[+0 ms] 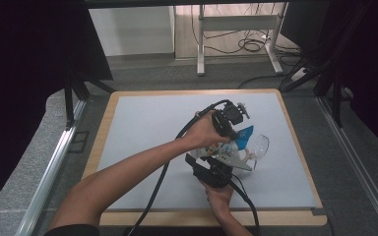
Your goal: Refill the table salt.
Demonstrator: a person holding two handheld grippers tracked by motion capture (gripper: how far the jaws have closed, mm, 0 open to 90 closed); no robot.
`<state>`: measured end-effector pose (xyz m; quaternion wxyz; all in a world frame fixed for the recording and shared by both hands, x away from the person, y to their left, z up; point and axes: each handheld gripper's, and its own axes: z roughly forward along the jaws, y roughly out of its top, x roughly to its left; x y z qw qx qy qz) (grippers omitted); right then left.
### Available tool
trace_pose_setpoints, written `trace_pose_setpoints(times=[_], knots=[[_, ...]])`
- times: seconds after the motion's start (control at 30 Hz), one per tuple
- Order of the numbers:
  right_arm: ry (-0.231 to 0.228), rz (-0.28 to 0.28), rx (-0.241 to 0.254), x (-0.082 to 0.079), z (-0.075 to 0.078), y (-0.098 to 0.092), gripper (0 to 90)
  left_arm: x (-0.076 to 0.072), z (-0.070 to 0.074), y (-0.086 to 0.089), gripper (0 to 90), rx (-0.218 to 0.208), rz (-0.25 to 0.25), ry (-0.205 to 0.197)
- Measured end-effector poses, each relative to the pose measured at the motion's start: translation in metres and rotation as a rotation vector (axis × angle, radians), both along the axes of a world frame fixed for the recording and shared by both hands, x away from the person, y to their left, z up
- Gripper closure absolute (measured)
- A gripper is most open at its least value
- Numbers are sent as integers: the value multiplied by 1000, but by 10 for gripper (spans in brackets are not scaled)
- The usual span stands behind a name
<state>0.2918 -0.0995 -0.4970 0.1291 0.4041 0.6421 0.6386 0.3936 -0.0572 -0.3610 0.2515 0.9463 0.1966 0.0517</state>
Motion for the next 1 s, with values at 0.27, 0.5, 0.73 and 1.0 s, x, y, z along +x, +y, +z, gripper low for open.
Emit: trace_pose_setpoints(times=[0.27,0.5,0.73,1.0], knots=[[-2,-1,0,0,0,0,508,-1,0,1,900,-1,3,-2],[-1,1,2,0,0,0,509,0,0,0,900,-3,3,1],[-4,-1,0,1,0,0,510,-1,0,1,900,0,1,-3],[-8,-2,-2,0,0,1,511,-1,1,2,900,-6,4,-5]])
